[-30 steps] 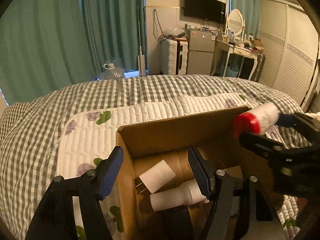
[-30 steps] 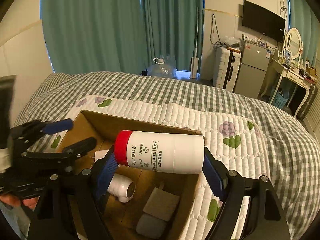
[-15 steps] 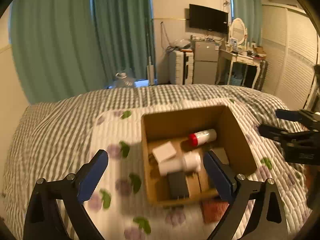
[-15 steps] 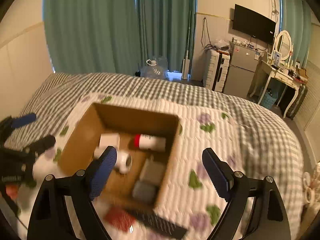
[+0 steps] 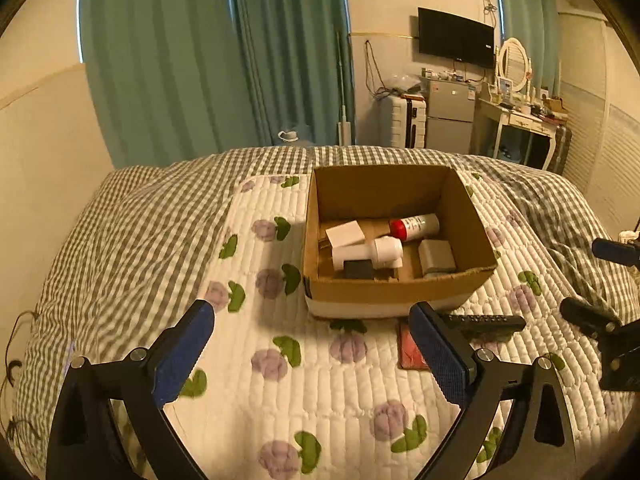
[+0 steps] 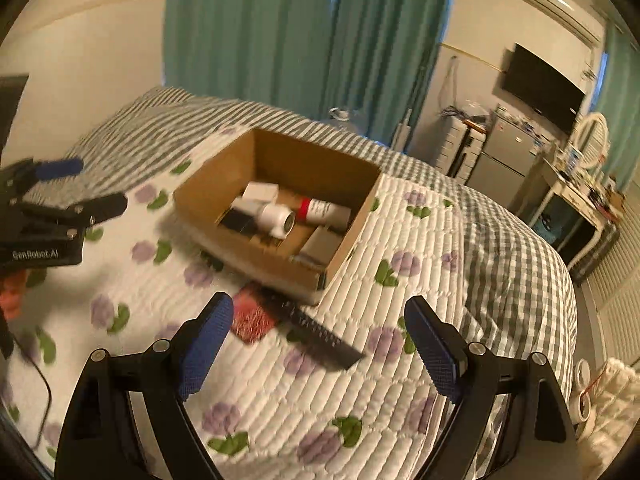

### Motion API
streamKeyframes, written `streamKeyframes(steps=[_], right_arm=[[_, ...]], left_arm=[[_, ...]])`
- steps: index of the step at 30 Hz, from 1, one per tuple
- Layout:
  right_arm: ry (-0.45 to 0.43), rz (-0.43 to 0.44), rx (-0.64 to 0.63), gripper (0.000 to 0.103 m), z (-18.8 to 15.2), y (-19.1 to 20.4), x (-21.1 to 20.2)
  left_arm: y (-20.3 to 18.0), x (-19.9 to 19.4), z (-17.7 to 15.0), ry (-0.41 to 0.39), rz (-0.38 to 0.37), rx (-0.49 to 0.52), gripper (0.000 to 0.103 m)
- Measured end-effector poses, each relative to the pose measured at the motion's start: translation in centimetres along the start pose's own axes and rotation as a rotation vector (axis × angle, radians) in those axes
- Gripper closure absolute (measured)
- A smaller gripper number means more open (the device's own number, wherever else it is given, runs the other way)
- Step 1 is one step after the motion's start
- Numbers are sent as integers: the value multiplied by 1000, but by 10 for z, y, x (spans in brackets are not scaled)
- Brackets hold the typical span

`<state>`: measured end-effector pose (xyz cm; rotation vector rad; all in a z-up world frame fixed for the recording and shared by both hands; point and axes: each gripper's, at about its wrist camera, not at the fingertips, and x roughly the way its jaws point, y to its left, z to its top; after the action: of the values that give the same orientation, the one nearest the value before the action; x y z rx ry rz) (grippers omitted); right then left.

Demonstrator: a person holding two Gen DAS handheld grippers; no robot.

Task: Organize rigid objects
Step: 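Grasp the black remote control with the right gripper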

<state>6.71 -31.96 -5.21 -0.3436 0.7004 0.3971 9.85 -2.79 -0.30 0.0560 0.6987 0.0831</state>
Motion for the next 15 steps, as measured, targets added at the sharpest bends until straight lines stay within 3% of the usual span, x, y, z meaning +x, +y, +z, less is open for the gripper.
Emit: streamKeyframes(steps=[6,11,15], right_arm=[[67,19,-77,15,-12,0,24],[145,29,-165,16,-21,0,58],[225,54,-231,28,-29,2,96]], left_arm=[[-18,6,-14,-11,41,-21,3],[-31,36,-23,48,22,-36,3],[-37,59,-33,90,29,-65,3]])
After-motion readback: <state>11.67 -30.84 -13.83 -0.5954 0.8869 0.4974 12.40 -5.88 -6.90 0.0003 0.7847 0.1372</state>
